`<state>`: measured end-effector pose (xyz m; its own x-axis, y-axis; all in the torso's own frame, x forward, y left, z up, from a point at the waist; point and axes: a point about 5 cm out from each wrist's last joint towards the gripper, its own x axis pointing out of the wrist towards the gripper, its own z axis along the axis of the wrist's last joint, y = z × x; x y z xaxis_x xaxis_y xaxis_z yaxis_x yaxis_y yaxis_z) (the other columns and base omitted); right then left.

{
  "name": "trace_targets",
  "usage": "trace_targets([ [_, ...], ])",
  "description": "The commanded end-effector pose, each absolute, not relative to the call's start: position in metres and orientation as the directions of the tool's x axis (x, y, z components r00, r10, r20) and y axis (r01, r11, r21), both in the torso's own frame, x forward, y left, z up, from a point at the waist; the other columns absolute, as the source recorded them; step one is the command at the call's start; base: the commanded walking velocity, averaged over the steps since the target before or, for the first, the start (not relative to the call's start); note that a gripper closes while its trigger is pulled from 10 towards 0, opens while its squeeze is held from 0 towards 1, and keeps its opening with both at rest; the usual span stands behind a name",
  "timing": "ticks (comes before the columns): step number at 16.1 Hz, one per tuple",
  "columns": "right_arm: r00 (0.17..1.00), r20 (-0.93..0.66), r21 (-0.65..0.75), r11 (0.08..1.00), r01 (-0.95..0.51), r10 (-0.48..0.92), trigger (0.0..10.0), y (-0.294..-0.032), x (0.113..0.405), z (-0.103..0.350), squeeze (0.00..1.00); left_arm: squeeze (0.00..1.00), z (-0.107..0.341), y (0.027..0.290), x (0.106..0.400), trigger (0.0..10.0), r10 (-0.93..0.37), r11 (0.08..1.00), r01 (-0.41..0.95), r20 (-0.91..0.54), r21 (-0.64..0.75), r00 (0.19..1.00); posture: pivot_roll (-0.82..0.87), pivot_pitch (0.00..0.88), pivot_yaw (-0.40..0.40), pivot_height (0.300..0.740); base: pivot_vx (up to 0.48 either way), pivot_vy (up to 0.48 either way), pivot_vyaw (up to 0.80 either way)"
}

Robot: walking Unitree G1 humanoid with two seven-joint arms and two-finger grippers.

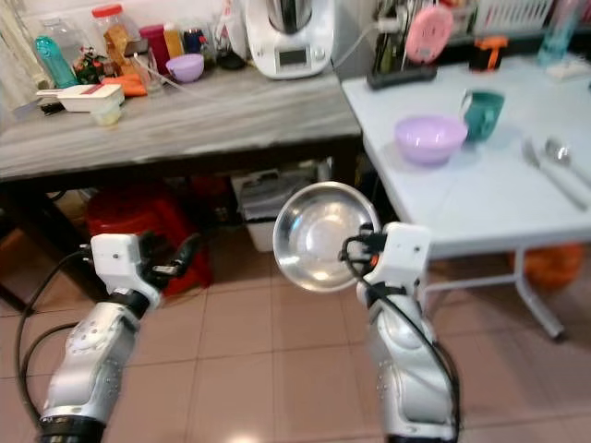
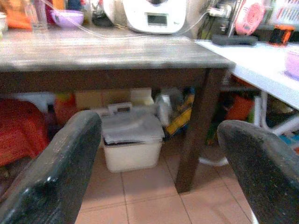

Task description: Setting the table

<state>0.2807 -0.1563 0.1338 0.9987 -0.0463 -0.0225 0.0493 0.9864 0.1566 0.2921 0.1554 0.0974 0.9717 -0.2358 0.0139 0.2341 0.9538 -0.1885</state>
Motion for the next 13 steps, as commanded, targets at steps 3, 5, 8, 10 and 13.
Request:
trace_targets([
  [3, 0.999, 0.009, 0.150, 0.988, 0.032, -0.033, 10.0, -0.1523, 0.2827, 0.1399, 0.00, 0.00, 0.0982, 0.1643, 0.2923, 10.0, -0.201, 0.967, 0.200, 0.011, -0.154, 0.979, -0.06, 0.000, 0.104, 0.740, 0.000, 0.000, 0.27],
  [5, 0.999, 0.005, 0.158, 0.987, 0.034, -0.036, 10.0, -0.1527, 0.2833, 0.1392, 0.00, 0.00, 0.0979, 0.1644, 0.2925, 10.0, -0.198, 0.968, 0.197, 0.010, -0.154, 0.980, -0.06, 0.000, 0.103, 0.740, 0.000, 0.000, 0.80],
  [8, 0.999, -0.006, 0.163, 0.986, 0.041, -0.040, 10.0, -0.1535, 0.2828, 0.1365, 0.00, 0.00, 0.0975, 0.1645, 0.2913, 10.0, -0.193, 0.969, 0.192, 0.008, -0.153, 0.981, -0.06, 0.000, 0.104, 0.740, 0.000, 0.000, 0.44],
  [10, 0.999, -0.014, 0.162, 0.986, 0.036, -0.034, 10.0, -0.1518, 0.2823, 0.1352, 0.00, 0.00, 0.0964, 0.1654, 0.2901, 10.0, -0.186, 0.972, 0.184, 0.002, -0.148, 0.983, -0.06, 0.000, 0.106, 0.740, 0.000, 0.000, 0.00],
  [13, 1.000, -0.012, 0.174, 0.985, 0.021, -0.019, 10.0, -0.1487, 0.2814, 0.1351, 0.00, 0.00, 0.0944, 0.1669, 0.2880, 10.0, -0.174, 0.975, 0.171, -0.006, -0.138, 0.985, -0.06, 0.000, 0.106, 0.740, 0.000, 0.000, 0.00],
])
